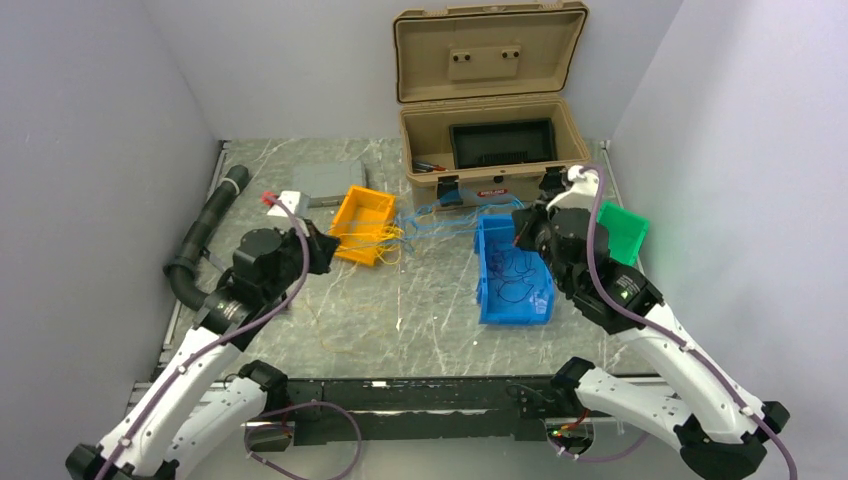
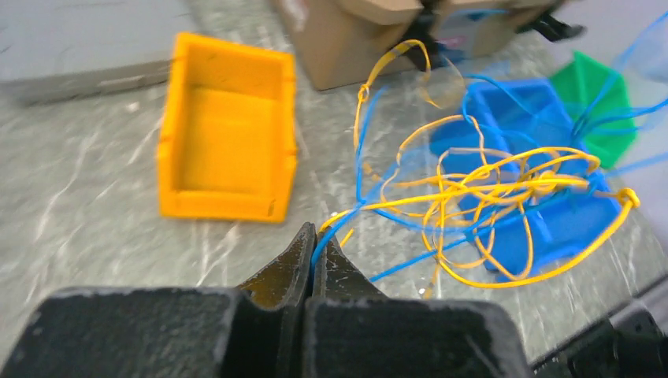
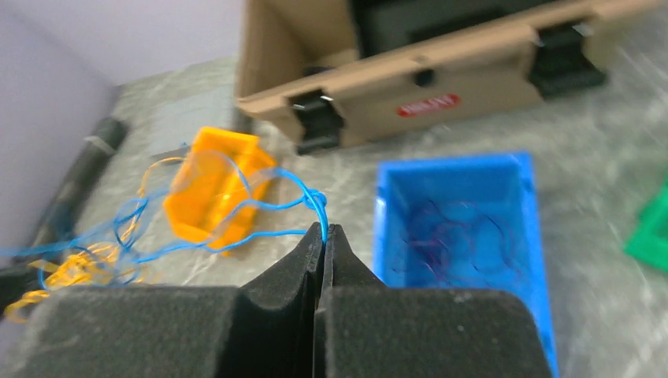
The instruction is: Untangle the cables
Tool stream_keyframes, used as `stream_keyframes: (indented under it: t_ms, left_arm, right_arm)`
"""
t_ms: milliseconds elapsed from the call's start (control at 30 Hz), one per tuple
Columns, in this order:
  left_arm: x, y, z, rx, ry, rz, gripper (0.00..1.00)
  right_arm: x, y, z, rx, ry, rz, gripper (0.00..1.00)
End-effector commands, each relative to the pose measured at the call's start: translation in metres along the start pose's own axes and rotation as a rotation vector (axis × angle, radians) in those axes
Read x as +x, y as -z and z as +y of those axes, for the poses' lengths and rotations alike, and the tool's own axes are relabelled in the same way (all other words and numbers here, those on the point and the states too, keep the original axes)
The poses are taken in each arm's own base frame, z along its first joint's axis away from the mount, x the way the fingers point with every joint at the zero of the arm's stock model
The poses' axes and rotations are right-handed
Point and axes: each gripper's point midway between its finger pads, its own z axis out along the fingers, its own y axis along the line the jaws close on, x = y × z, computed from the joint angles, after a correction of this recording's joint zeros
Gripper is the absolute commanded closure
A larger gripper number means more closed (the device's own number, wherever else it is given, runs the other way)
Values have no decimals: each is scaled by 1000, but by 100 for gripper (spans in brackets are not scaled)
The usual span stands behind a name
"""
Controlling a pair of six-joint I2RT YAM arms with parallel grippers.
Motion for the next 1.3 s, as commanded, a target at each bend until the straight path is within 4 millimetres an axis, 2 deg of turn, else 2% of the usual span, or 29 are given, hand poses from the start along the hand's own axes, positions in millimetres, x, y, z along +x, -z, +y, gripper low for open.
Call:
stream_keyframes:
  t_ms: [0,100,167,300,367,500,567,633,700,767,833,900,967,1000,1100,1267]
  left_arm:
    - [24,31,75,-353,94,42,100]
    - [19,44,87,-436,121,15,100]
    - [12,54,98,-517,140,-13,100]
    - [3,77,118,-675,180,-65,100]
    - [-4,87,121,-699,185,-106,100]
    - [-11,97,124,-714,172,-153,100]
    - [-10,104,131,-771,175,-157,100]
    - [-10,106,132,-780,159,-141,100]
    - [-13,97,121,-696,121,-127,100]
    - [-17,79,97,-519,65,-123,100]
    - [-29,63,59,-275,-9,-158,100]
    - [-36,59,32,-119,-43,-183,100]
    - [-41,58,18,-48,-56,-193,100]
    - [-43,57,14,-28,-66,-194,100]
    - [-47,57,3,26,-103,-172,100]
    - [-50,59,-18,139,-149,-159,100]
  right_arm:
    - [-7,38,-103,469,-49,-155,100]
    - [-8,58,-126,553,-123,-221,100]
    - [-12,68,-134,579,-164,-265,100]
    - [-21,76,-137,578,-166,-297,100]
    - [-27,78,-135,578,-144,-296,100]
    - [-34,80,-135,580,-129,-308,100]
    - [-39,85,-139,604,-135,-330,100]
    - [-45,85,-134,580,-112,-338,100]
    - [-49,73,-114,464,-61,-310,100]
    - [-45,57,-71,224,22,-243,100]
    - [-34,47,-15,-80,114,-166,100]
    - [-13,50,45,-404,170,-61,100]
    - [3,56,84,-620,198,36,100]
    - [13,57,97,-696,209,90,100]
    - [39,49,116,-789,206,212,100]
    - [63,32,116,-761,179,273,100]
